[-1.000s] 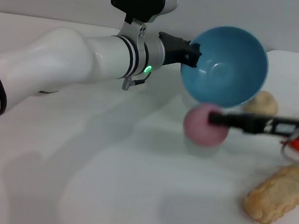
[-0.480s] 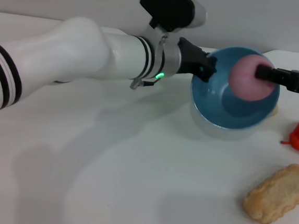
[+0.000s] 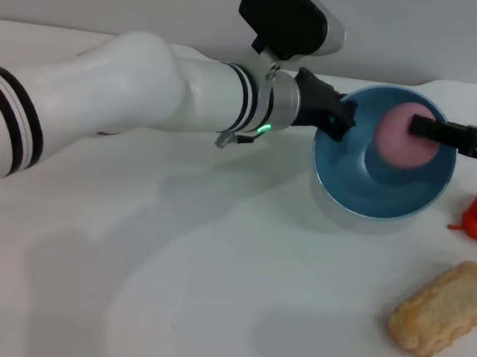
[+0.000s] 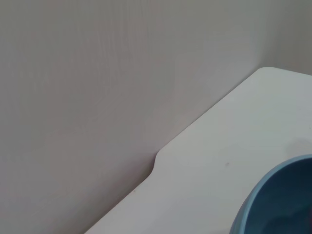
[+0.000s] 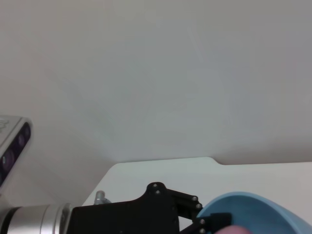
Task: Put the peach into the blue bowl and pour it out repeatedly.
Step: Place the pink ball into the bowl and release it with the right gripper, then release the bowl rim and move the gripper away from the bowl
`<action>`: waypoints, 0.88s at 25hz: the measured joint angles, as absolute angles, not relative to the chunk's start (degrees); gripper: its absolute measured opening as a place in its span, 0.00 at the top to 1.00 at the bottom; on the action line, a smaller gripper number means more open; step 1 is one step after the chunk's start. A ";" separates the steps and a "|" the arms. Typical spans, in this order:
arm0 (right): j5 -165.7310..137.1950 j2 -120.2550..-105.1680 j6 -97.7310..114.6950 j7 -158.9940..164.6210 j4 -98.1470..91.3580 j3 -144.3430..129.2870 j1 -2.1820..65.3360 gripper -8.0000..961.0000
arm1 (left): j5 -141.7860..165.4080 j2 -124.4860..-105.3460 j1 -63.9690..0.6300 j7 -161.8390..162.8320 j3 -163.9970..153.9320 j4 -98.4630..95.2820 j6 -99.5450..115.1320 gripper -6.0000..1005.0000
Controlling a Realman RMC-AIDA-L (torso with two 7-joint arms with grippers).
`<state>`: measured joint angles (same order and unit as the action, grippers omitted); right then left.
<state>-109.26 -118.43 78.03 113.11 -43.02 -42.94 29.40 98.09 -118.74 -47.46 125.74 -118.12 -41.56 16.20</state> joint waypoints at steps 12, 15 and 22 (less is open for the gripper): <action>-107.96 -118.44 78.86 111.65 -42.74 -39.52 27.17 0.55 | 98.09 -118.67 -47.54 126.26 -117.96 -41.58 19.01 0.99; -104.87 -118.42 80.78 109.54 -43.03 -36.18 25.77 0.49 | 98.09 -118.49 -48.40 126.34 -117.16 -41.38 22.67 0.99; -104.42 -118.28 81.93 107.63 -43.62 -28.04 23.30 0.49 | 110.94 -118.46 -52.33 135.59 -111.80 -40.39 35.84 0.99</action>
